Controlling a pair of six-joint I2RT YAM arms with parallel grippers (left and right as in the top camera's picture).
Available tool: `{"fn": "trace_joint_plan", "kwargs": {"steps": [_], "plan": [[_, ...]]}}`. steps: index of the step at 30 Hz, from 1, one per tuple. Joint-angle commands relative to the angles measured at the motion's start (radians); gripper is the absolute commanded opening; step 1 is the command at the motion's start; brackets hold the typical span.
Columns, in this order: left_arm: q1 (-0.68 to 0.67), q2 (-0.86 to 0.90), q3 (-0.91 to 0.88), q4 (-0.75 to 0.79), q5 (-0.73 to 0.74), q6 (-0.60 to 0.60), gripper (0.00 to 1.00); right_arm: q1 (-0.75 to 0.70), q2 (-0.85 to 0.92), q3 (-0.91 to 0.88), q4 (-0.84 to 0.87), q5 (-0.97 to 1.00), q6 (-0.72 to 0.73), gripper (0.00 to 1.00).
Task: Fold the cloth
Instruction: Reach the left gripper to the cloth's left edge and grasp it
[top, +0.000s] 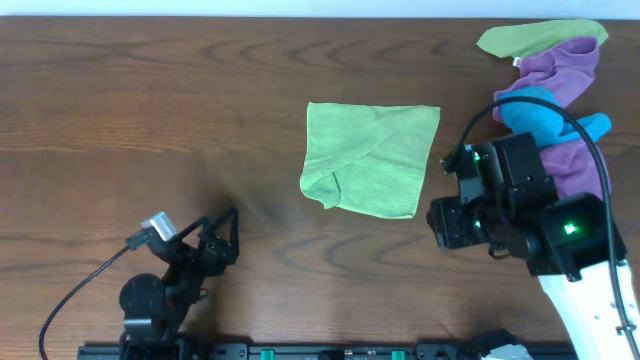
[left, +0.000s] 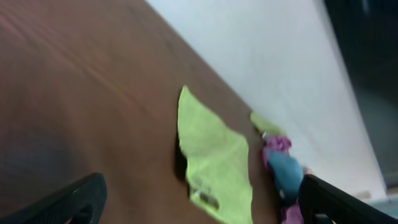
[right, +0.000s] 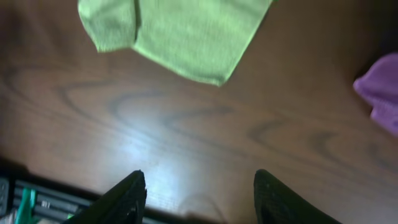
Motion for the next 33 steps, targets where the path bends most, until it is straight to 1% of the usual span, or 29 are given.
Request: {"fn": "trace_joint_plan", "kwargs": {"steps": [1,6,9,14,19,23,24,27,31,32,33], "plan": [[-0.032,0.104,-0.006,0.027,0.067,0.079,0.97,0.002,0.0,0.016,0.04,0.022,-0.011,0.57],[-0.114,0.356,0.006,0.153,0.071,0.102,0.96,0.002,0.005,0.016,0.071,0.022,-0.01,0.57],[-0.189,0.501,0.051,0.213,0.071,0.116,0.96,-0.002,0.005,0.016,0.071,0.022,-0.01,0.58],[-0.315,0.739,0.181,0.22,0.063,0.135,0.96,-0.034,0.005,0.016,0.072,0.022,0.001,0.58],[-0.391,0.929,0.283,0.221,0.068,0.117,0.96,-0.052,0.005,0.016,0.067,0.022,0.001,0.58],[-0.446,1.065,0.359,0.221,0.067,0.047,1.0,-0.052,0.005,0.016,0.064,0.022,0.012,0.58],[-0.459,1.109,0.38,0.222,0.066,0.019,1.0,-0.052,0.005,0.016,0.065,0.022,0.012,0.58],[-0.475,1.173,0.411,0.23,0.065,-0.016,0.99,-0.052,0.005,0.016,0.065,0.022,0.012,0.58],[-0.491,1.281,0.438,0.29,0.06,-0.073,1.0,-0.052,0.005,0.016,0.066,0.022,0.02,0.58],[-0.492,1.304,0.441,0.304,0.06,-0.084,0.95,-0.052,0.005,0.016,0.066,0.022,0.02,0.57],[-0.494,1.32,0.443,0.318,0.06,-0.088,0.94,-0.052,0.005,0.016,0.066,0.022,0.02,0.57]]}}
